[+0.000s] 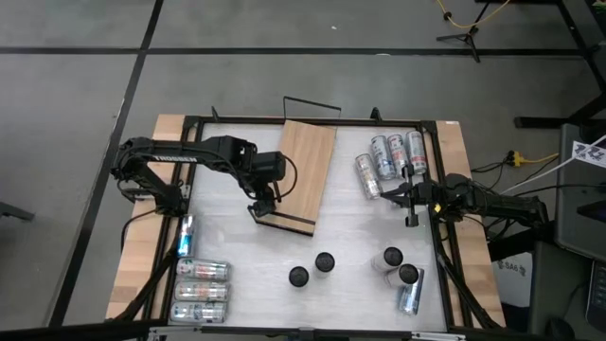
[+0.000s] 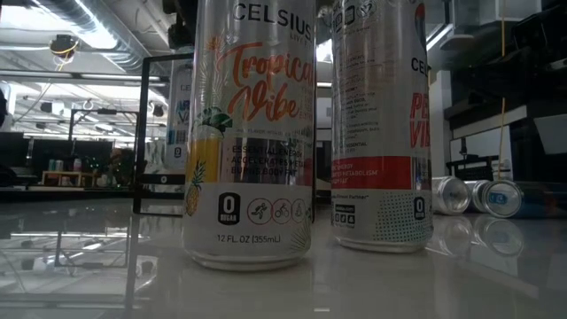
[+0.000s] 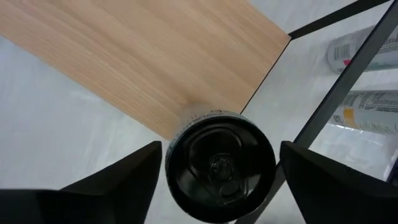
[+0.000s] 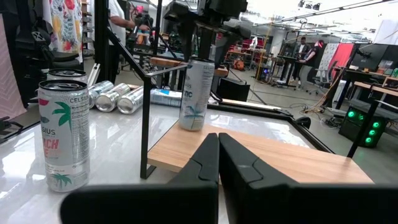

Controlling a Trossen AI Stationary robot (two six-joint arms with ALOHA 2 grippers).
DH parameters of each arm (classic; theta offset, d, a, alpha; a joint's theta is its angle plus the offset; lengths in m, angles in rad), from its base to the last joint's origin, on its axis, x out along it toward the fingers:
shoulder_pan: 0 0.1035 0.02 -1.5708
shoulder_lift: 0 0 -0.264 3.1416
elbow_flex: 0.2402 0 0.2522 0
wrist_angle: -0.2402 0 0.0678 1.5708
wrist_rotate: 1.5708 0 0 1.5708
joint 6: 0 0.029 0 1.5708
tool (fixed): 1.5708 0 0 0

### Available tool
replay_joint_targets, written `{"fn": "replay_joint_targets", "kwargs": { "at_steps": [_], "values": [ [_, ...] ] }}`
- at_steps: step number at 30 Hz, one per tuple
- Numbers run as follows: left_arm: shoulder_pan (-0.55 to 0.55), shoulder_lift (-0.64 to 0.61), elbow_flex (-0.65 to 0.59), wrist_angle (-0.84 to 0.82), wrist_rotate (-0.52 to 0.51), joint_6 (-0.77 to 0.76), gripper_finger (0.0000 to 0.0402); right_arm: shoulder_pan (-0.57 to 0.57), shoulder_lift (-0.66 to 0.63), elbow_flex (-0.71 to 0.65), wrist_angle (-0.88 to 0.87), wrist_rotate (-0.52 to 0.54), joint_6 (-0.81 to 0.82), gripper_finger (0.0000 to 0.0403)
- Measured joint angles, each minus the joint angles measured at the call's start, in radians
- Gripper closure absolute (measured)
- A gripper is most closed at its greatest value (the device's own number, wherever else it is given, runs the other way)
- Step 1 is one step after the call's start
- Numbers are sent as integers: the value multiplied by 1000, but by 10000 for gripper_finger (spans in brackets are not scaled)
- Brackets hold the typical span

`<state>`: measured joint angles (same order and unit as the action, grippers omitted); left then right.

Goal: Place canned beverage on shelf
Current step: Put the middle left blue soda can on the shelf

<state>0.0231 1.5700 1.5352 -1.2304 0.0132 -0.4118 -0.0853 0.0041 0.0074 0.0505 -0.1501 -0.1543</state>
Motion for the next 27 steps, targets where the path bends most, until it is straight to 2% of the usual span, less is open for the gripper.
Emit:
{"fn": "replay_joint_targets", "kwargs": {
  "at_steps": [10, 15, 19, 23, 27],
  "values": [
    [1, 0, 0, 41, -5, 1, 66, 0, 0, 0, 1, 0, 0, 400],
    [14, 0, 0, 60, -56, 1, 66, 0, 0, 0, 11, 0, 0, 400],
    [41, 0, 0, 96, -57, 20, 66, 0, 0, 0, 16, 0, 0, 400],
    [68, 0, 0, 138, -51, 61, 65, 0, 0, 0, 66, 3, 0, 398],
    [95, 0, 0, 183, -50, 98, 66, 0, 0, 0, 160, 62, 55, 379]
  ]
}}
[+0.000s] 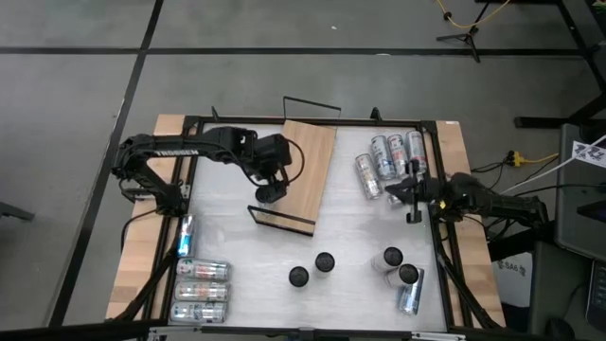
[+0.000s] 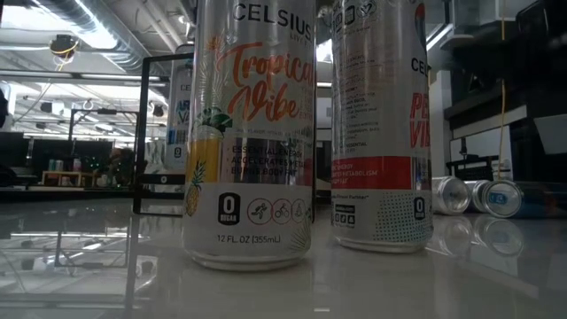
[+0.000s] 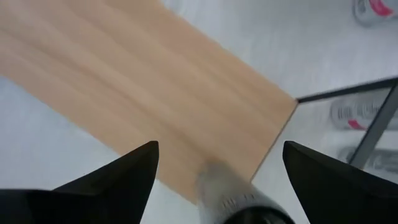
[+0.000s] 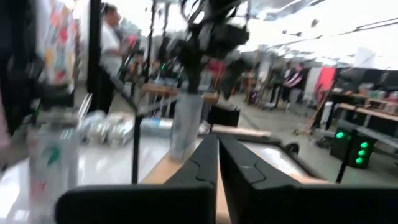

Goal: Place canned beverage on shelf
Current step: Put the middle left blue soda can on the shelf

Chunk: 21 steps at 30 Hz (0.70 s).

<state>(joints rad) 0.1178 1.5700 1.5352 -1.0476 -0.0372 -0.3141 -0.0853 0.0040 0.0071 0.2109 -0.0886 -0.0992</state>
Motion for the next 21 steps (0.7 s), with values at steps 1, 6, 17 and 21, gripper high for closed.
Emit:
{"fn": "replay_joint_targets", "kwargs": {
  "at_steps": [1, 6, 17, 21],
  "values": [
    [6, 0, 0, 12, 0, 8, 66, 0, 0, 0, 21, 15, 29, 369],
    [27, 0, 0, 63, 1, 38, 65, 0, 0, 20, 54, 51, 136, 291],
    [58, 0, 0, 134, 1, 89, 66, 0, 60, 206, 48, 16, 306, 119],
    [59, 0, 0, 138, -20, 89, 66, 0, 150, 318, -19, 7, 307, 103]
  ]
}}
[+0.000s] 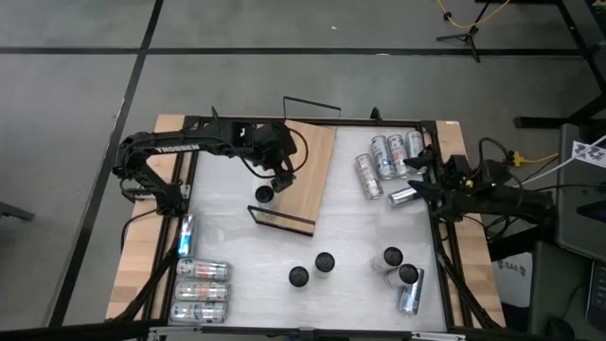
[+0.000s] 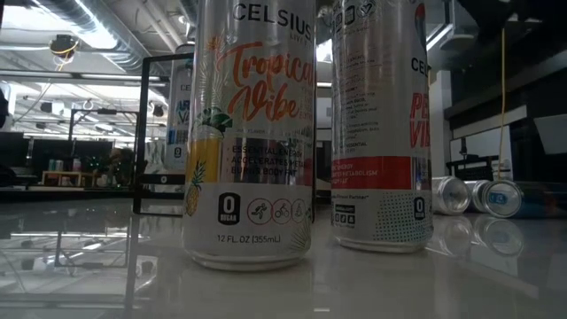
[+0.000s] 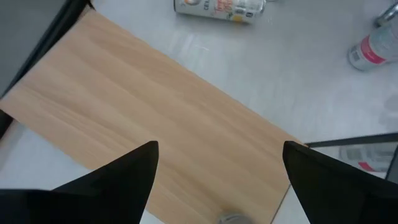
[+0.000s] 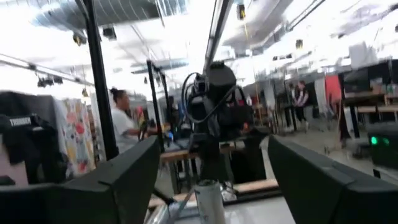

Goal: Place canned beverage on shelf
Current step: Put the middle left blue soda can on the shelf, then put the bottom right pink soda can on the shelf

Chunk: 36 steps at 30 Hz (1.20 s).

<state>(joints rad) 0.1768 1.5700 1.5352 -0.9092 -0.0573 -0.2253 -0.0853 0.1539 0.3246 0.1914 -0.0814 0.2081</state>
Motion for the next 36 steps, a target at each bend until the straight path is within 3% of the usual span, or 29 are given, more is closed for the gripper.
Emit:
{"fn": "replay_joint_targets", "kwargs": {
  "at_steps": [7, 14, 21, 28, 36],
  "values": [
    [0, 0, 0, 7, -39, 0, 66, 0, 225, 270, -277, -55, 79, 112],
    [-8, 0, 0, 6, -38, 0, 66, 1, 475, 547, -522, -185, 237, 123],
    [-9, 0, 0, 6, -39, 75, 66, 54, 707, 726, -750, -234, 321, 133],
    [-9, 1, 0, 6, -39, 130, 66, 237, 906, 812, -772, -200, 322, 145],
    [-9, 1, 0, 5, -39, 131, 66, 449, 1058, 901, -903, 17, 425, 163]
  ]
}}
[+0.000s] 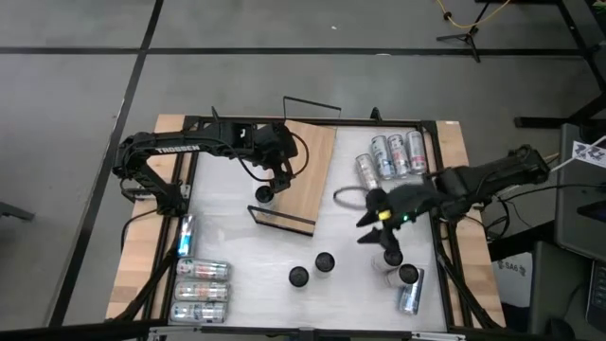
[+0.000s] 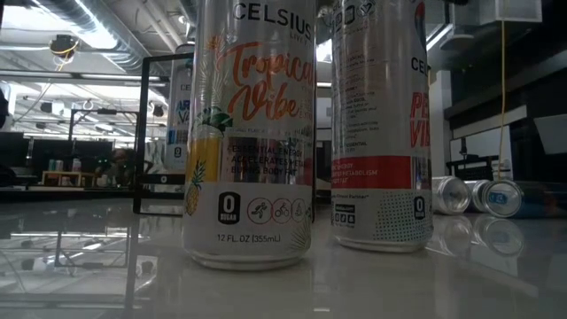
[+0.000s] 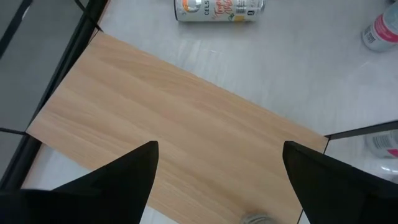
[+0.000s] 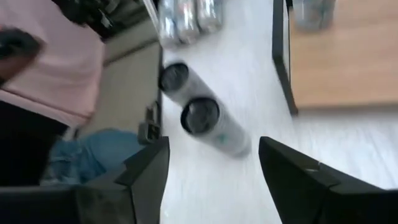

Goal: Place canned beverage on shelf
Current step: Put the bottom right pink soda can on the shelf

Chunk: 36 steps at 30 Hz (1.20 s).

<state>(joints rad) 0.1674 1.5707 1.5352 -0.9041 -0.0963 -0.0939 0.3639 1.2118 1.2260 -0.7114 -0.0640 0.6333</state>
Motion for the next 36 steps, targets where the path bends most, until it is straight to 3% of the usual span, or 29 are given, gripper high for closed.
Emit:
{"fn": "replay_joint_targets", "kwargs": {
  "at_steps": [10, 26, 31, 36],
  "values": [
    [-1, 0, 0, 0, 0, -2, 66, 159, 72, 25, -200, 112, 154, 172],
    [-1, 0, 0, 0, 0, -4, 66, 160, 74, 24, -210, 45, 149, 168],
    [-1, 0, 0, 0, 0, -4, 66, 159, 74, 24, -210, 45, 148, 140],
    [-1, 0, 0, 0, 0, -4, 66, 159, 74, 24, -210, 45, 148, 74]
  ]
}}
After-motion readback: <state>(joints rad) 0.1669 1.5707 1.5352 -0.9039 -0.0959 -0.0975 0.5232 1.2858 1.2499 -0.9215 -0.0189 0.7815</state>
